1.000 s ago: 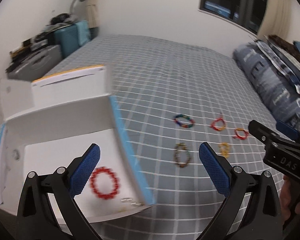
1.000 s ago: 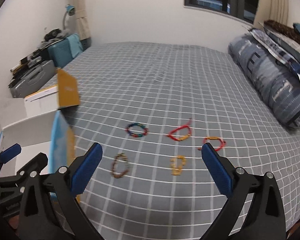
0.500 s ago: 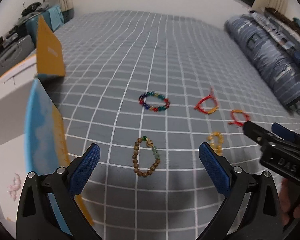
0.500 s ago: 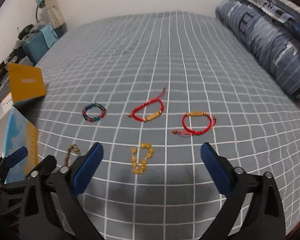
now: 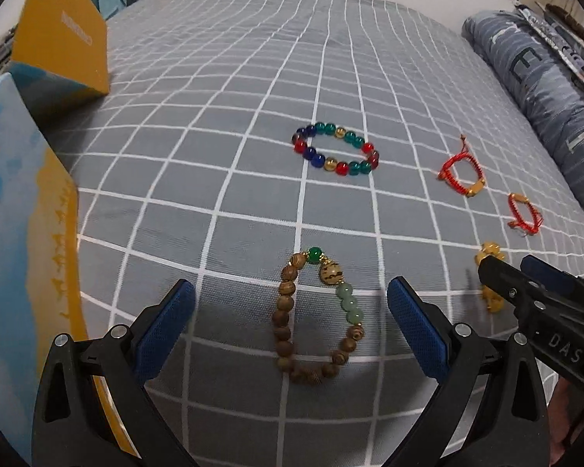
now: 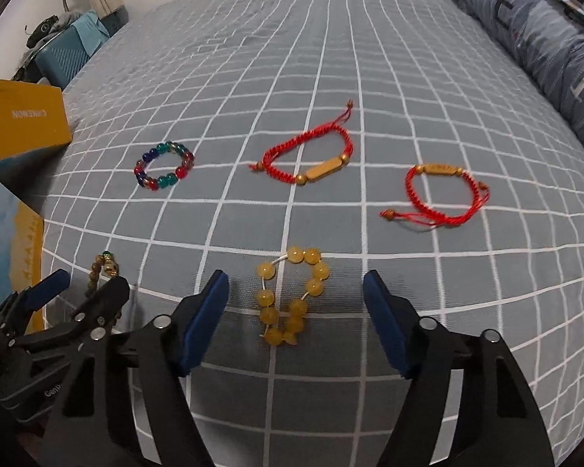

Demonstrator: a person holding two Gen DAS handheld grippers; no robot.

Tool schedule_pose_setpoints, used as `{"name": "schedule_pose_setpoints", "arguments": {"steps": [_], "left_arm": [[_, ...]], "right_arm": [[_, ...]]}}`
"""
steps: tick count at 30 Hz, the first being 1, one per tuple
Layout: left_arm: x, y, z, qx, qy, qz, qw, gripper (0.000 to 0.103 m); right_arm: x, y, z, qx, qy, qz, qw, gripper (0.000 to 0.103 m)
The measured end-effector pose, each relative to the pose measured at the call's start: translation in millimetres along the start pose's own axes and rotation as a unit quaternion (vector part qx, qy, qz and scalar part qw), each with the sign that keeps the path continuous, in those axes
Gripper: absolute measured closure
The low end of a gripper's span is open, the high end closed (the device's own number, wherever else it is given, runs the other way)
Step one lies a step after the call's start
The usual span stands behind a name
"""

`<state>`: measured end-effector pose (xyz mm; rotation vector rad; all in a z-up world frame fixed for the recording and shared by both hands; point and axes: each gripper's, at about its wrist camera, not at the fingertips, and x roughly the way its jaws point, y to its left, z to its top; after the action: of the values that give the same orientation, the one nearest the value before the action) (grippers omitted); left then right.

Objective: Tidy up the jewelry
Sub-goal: 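Grasp the brown wooden bead bracelet with the left tool while the right tool grasps the yellow bead bracelet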

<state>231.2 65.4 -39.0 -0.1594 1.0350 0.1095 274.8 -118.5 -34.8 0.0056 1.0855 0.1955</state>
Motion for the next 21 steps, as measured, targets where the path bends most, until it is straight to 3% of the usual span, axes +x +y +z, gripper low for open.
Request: {"name": "schedule_pose_setpoints", "arguments": {"steps": [8,13,18,20,21], "left_arm": [[5,-8,-6,0.022,-0.003,0.012,0.9997,0.011],[2,-7,-5,0.016,-0.003,0.006,0.9998,0.032],[-1,-3,-5,0.013,-0.001,0.001,0.9999,0.048],[-2,-2,-5,0.012,-0.001,-0.001,0.9999,0.056],[-3,-2,-5,0.012,-0.001,-0.002,0.9999,0.065]], "right_arm": [[13,-5,0,0.016,0.008,0.002,1.000,0.046],[15,-8,1,0.021,0.005,-0.006,1.000,0.060],[14,-10,0,0.022,0.004,-0.009,1.000,0.082],[14,-12,0,0.024,0.003,-0.008,1.000,0.084],[14,-12,-1,0.025,0.002,-0.007,1.000,0.085]]}}
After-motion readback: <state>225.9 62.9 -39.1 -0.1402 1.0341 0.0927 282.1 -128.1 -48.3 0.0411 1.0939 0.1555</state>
